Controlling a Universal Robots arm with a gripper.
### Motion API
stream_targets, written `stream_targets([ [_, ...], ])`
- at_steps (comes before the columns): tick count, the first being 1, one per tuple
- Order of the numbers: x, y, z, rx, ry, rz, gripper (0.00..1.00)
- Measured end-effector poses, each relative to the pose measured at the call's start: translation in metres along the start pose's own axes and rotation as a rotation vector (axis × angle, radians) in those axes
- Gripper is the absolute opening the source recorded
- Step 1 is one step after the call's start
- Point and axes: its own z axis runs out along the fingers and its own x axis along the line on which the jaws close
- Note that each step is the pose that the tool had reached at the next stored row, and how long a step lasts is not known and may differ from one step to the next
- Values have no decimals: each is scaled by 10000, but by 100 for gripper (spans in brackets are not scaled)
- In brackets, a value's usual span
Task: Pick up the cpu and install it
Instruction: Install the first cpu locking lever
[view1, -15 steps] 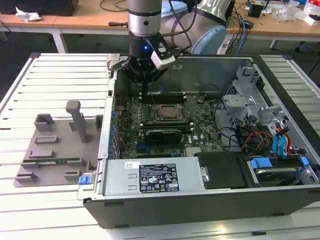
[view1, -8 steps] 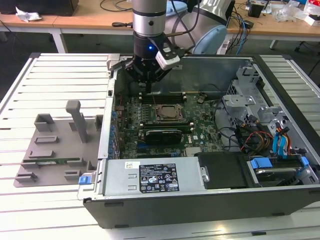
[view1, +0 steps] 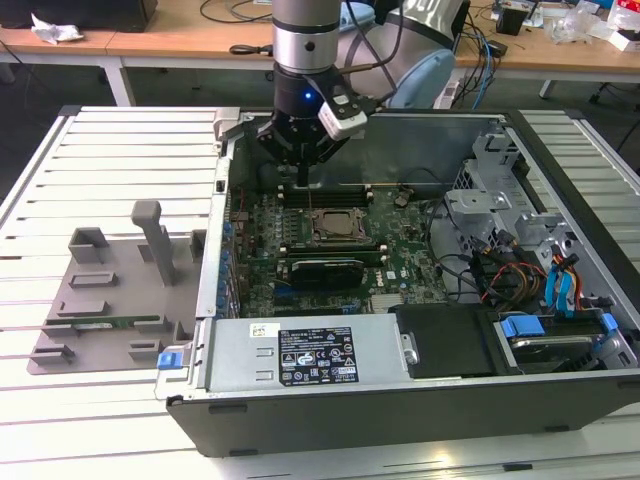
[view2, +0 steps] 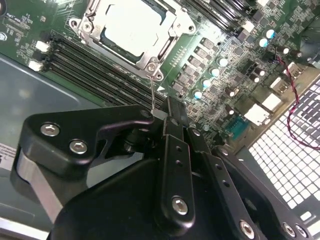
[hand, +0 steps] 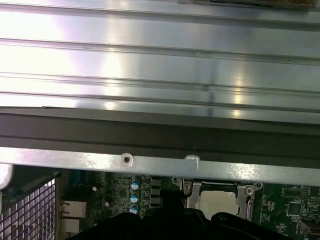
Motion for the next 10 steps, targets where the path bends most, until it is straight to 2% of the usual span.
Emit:
stream_targets([
  [10, -114, -7, 1, 0, 0, 0, 11],
])
